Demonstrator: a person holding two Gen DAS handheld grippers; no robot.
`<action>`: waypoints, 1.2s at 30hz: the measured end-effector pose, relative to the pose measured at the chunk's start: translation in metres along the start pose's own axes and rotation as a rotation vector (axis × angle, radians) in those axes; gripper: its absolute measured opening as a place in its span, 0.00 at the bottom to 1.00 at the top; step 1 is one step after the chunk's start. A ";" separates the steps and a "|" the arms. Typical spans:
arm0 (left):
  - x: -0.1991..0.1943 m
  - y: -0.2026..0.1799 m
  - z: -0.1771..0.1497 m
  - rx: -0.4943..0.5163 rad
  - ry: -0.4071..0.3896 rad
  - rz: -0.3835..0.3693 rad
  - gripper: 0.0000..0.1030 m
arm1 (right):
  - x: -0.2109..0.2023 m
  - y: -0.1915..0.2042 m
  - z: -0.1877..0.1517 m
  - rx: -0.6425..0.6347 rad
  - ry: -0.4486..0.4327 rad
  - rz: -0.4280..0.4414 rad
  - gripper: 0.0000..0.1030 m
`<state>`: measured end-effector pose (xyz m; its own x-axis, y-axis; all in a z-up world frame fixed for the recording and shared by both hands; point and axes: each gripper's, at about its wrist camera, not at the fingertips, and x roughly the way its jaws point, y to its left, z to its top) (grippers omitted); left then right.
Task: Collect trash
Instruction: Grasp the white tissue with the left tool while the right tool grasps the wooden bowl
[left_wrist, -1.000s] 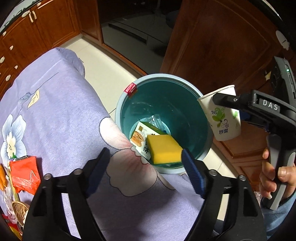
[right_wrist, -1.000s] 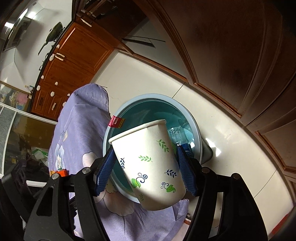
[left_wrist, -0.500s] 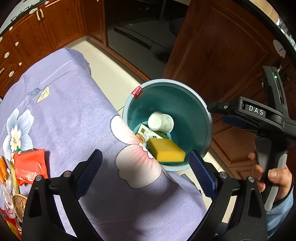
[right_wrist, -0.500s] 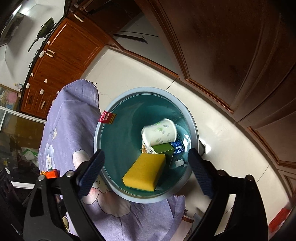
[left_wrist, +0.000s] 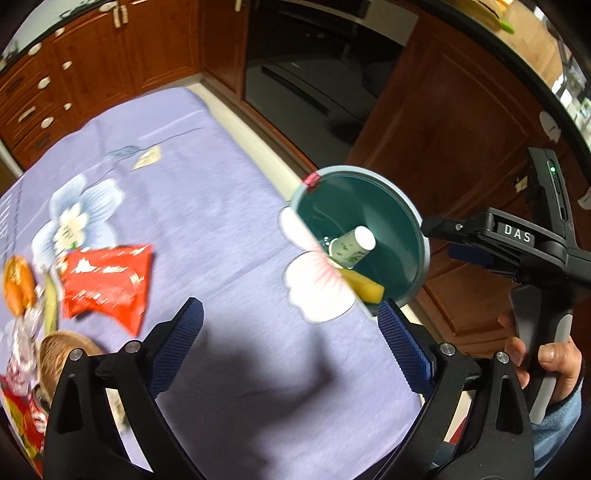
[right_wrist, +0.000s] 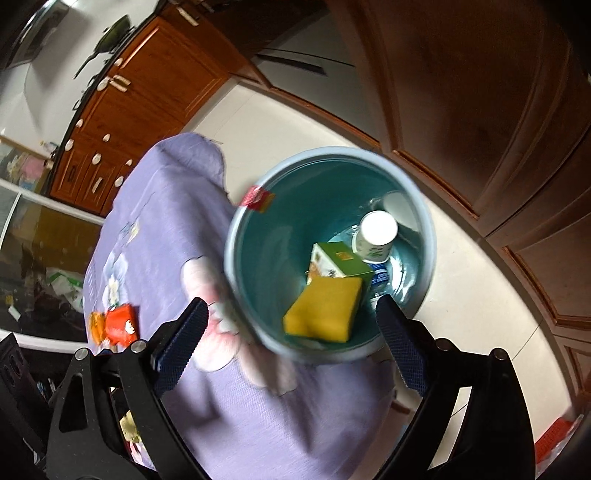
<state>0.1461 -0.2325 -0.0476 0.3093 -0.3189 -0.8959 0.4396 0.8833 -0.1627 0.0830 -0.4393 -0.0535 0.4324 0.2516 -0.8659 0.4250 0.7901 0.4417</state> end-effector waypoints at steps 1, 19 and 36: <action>-0.006 0.006 -0.004 -0.010 -0.007 0.006 0.93 | -0.002 0.007 -0.004 -0.011 0.001 0.005 0.86; -0.071 0.136 -0.087 -0.160 -0.076 0.153 0.93 | 0.008 0.111 -0.064 -0.183 0.072 0.039 0.86; -0.024 0.156 -0.090 -0.076 0.056 0.128 0.63 | 0.058 0.152 -0.088 -0.254 0.211 0.043 0.86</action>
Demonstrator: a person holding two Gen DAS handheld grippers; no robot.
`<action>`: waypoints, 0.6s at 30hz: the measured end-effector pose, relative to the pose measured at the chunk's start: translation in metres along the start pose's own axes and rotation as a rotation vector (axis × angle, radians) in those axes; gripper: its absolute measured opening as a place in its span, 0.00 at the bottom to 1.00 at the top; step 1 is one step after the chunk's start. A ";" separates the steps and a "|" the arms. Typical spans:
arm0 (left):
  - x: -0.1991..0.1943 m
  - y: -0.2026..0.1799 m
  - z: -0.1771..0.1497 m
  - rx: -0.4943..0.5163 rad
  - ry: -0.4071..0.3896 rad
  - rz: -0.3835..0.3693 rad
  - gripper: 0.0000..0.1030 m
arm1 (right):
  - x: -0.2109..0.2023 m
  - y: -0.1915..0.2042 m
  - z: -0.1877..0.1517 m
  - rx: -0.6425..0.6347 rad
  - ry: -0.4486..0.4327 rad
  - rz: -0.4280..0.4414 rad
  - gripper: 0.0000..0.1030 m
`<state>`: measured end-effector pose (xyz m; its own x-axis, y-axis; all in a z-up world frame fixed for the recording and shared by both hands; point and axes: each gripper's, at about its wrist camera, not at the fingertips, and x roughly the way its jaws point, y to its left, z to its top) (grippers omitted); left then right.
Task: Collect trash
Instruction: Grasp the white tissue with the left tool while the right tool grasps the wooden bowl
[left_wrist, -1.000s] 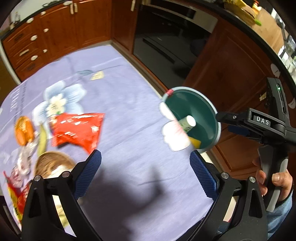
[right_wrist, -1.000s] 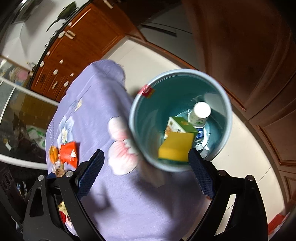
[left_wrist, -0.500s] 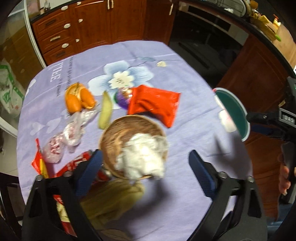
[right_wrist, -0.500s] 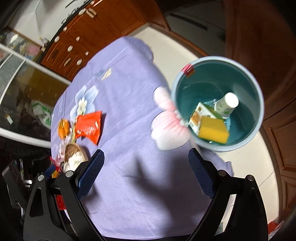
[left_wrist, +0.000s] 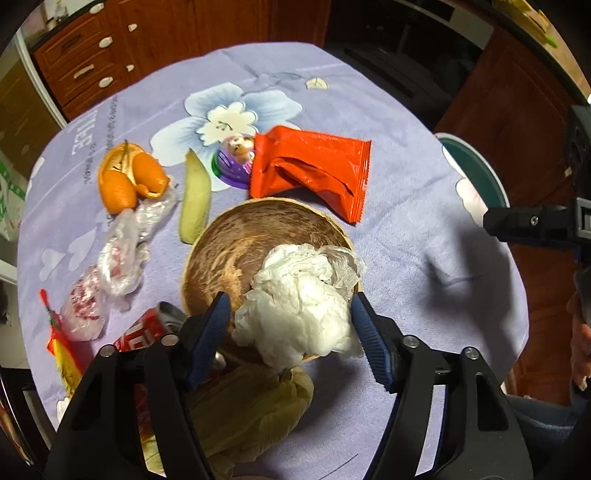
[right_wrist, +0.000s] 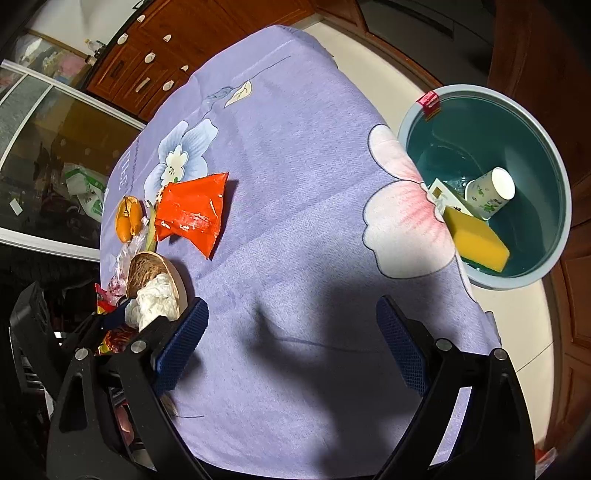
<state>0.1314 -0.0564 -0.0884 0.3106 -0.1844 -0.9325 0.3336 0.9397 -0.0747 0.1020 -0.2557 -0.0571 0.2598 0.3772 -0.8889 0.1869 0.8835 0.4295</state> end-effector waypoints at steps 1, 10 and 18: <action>0.003 0.000 0.000 0.001 0.007 -0.009 0.60 | 0.001 0.000 0.001 0.001 0.001 0.000 0.86; 0.005 -0.008 0.000 0.016 -0.030 -0.044 0.22 | 0.012 0.004 0.007 0.007 0.028 0.011 0.86; -0.050 0.024 0.007 -0.088 -0.163 -0.055 0.22 | 0.029 0.044 0.013 -0.069 0.046 0.051 0.86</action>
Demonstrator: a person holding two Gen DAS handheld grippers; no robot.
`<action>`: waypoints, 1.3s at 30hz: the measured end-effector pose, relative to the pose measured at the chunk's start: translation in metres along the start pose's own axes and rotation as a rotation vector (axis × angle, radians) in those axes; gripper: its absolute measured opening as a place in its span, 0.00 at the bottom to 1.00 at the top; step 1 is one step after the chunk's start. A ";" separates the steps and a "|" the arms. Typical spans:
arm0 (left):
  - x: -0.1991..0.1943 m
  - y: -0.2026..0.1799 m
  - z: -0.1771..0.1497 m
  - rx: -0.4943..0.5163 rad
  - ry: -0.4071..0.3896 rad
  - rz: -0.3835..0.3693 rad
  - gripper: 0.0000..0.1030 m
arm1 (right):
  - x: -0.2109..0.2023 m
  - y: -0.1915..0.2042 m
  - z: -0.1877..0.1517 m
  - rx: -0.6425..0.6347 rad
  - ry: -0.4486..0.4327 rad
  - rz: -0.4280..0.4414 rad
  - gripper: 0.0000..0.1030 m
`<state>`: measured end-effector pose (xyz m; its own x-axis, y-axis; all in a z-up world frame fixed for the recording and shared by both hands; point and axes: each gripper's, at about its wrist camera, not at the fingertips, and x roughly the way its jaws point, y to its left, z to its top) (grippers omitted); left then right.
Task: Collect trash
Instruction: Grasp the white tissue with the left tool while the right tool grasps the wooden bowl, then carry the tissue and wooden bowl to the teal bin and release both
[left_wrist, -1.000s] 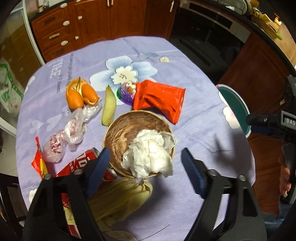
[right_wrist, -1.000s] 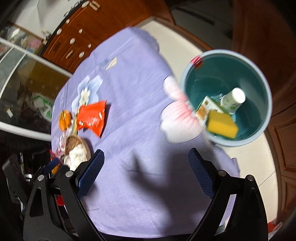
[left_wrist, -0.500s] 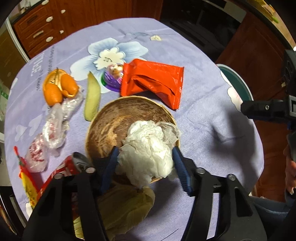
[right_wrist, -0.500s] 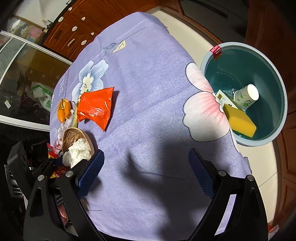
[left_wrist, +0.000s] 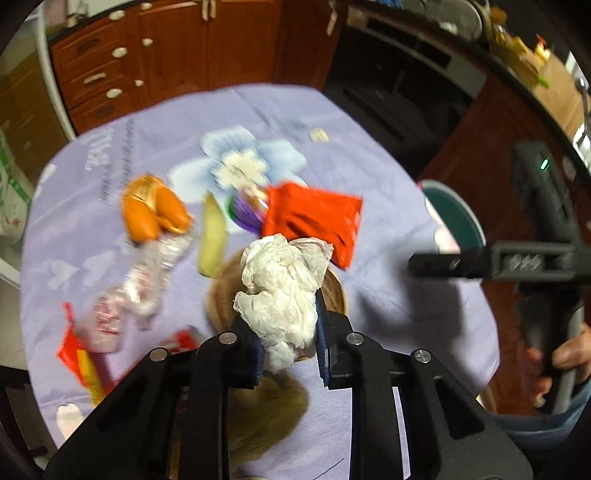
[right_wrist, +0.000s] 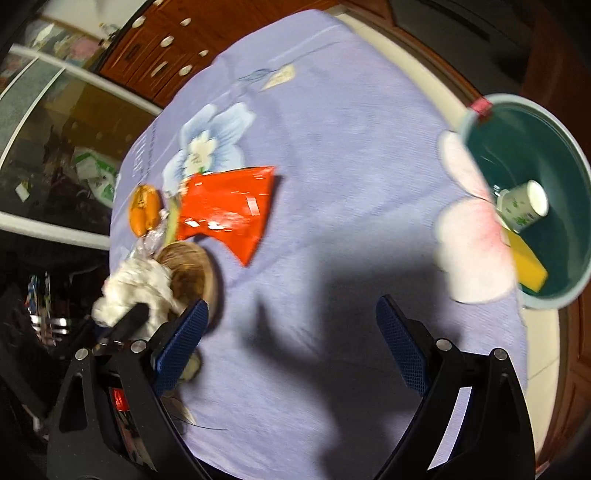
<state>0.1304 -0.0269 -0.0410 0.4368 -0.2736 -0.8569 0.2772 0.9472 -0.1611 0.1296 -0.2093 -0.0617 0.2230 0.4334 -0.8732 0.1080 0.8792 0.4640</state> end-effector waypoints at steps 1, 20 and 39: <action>-0.005 0.005 0.000 -0.013 -0.008 0.004 0.22 | 0.004 0.006 0.000 -0.015 0.004 0.009 0.86; -0.024 0.048 -0.003 -0.132 -0.059 0.001 0.22 | 0.051 0.073 -0.002 -0.208 0.050 0.018 0.05; -0.047 -0.056 0.034 0.025 -0.143 -0.064 0.22 | -0.084 -0.047 0.007 0.014 -0.242 -0.017 0.06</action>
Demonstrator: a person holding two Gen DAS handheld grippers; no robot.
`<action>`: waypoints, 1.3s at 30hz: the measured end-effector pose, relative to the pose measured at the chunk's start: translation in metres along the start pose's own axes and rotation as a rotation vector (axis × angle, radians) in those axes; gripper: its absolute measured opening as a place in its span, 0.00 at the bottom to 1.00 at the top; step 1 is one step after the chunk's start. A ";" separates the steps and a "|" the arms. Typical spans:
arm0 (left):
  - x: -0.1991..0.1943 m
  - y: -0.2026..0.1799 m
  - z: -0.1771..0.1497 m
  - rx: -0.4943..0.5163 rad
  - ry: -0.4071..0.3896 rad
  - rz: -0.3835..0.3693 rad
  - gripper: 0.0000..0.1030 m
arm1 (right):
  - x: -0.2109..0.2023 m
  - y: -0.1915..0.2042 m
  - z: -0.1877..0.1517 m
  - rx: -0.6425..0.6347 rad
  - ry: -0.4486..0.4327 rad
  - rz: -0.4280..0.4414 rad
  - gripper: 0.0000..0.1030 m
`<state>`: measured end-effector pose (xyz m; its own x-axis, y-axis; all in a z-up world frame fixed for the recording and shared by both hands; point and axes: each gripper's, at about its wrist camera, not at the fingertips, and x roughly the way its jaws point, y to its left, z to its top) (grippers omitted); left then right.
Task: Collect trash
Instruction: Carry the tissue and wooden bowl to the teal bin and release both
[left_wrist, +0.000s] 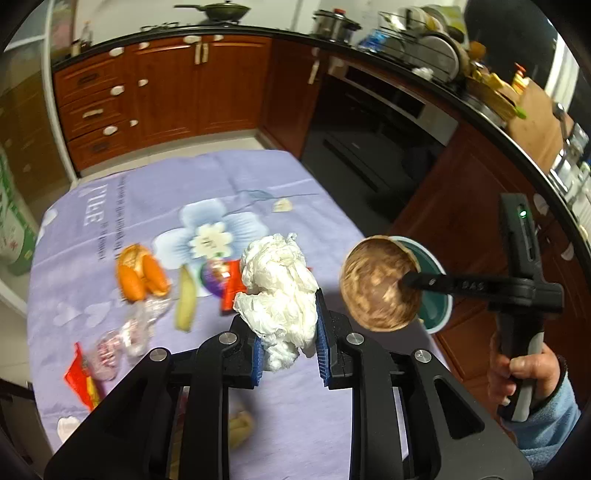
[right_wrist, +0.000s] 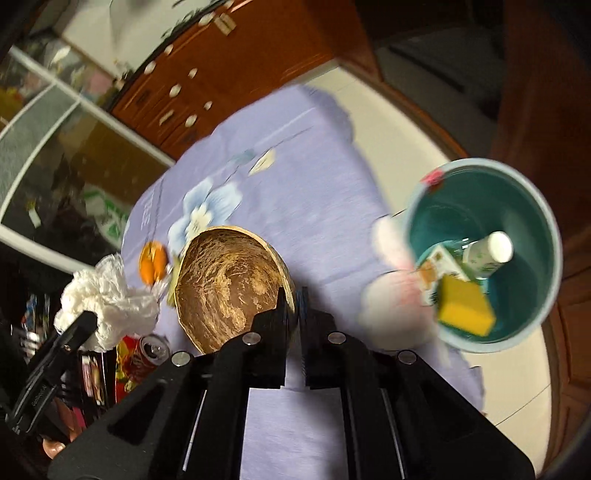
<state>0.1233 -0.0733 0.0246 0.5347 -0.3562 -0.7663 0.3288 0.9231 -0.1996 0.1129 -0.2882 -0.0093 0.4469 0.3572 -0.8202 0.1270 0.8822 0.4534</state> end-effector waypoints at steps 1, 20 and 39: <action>0.002 -0.006 0.001 0.009 0.005 -0.005 0.22 | -0.006 -0.007 0.002 0.010 -0.013 -0.002 0.06; 0.121 -0.156 0.021 0.245 0.203 -0.100 0.22 | -0.037 -0.174 0.021 0.217 -0.080 -0.132 0.11; 0.197 -0.204 0.014 0.313 0.360 -0.113 0.23 | -0.019 -0.221 0.024 0.301 -0.042 -0.116 0.73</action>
<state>0.1730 -0.3337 -0.0772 0.1971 -0.3274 -0.9241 0.6169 0.7740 -0.1426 0.0975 -0.4971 -0.0853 0.4498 0.2412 -0.8600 0.4323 0.7837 0.4459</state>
